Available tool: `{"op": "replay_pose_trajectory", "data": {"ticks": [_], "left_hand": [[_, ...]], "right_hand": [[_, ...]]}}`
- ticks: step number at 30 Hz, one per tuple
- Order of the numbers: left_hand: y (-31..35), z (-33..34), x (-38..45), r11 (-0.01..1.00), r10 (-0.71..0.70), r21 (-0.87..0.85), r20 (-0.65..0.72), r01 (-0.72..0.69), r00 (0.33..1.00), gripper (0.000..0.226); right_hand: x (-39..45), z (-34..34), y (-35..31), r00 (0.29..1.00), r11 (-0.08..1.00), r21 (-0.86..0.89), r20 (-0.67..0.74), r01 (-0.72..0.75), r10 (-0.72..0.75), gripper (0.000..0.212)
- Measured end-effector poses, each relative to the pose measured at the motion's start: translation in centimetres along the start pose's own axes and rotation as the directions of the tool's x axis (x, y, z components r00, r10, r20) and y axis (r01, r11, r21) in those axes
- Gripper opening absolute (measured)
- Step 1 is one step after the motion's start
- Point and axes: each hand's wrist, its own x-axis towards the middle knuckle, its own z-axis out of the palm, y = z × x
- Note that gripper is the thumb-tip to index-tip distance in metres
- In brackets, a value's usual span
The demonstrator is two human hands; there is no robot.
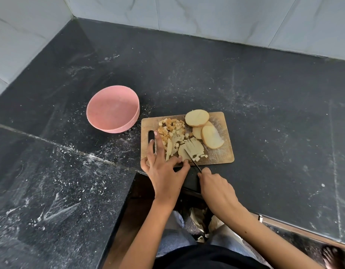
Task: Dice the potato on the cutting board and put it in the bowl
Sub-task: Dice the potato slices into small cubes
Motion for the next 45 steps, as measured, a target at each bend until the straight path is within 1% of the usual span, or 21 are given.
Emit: {"op": "replay_pose_trajectory", "data": {"ticks": [11,18,23,27,32,35,41,45], "left_hand": [[0.2,0.3,-0.2,0.999,0.036,0.028,-0.067,-0.034,0.997,0.011],[0.3,0.4,-0.1,0.999,0.028,0.035,-0.078,-0.025,0.997,0.013],[0.4,0.2,-0.2,0.999,0.038,0.037,-0.076,-0.036,0.996,0.013],[0.6,0.1,-0.2,0.999,0.035,0.029,-0.071,-0.033,0.997,0.012],[0.1,-0.1,-0.8,1.0,0.013,0.015,-0.027,-0.013,1.0,0.006],[-0.3,-0.2,-1.3,1.0,0.013,-0.001,-0.021,-0.013,1.0,0.006],[-0.3,0.0,-0.8,0.999,-0.036,-0.033,-0.04,0.035,0.999,0.008],[-0.3,0.1,-0.7,0.998,-0.039,-0.045,-0.041,0.037,0.998,0.009]], "right_hand": [[-0.8,0.6,1.0,1.0,1.0,0.012,0.006,0.01,-0.01,0.023],[-2.4,1.0,2.4,1.0,0.999,-0.036,0.008,0.006,-0.006,0.024],[-2.5,0.4,2.9,1.0,1.0,0.021,0.007,-0.011,0.011,0.026],[-2.0,0.1,3.0,0.999,0.996,0.079,-0.03,0.032,-0.03,0.028],[-1.7,-0.8,2.7,0.992,0.983,0.156,-0.098,0.095,-0.08,0.031],[-1.3,-1.3,1.9,0.989,0.977,0.18,-0.106,0.118,-0.101,0.033],[0.2,-1.6,0.5,0.99,0.981,0.145,-0.078,0.131,-0.121,0.033],[0.7,-1.4,0.0,0.993,0.991,0.068,-0.041,0.113,-0.11,0.028]]}}
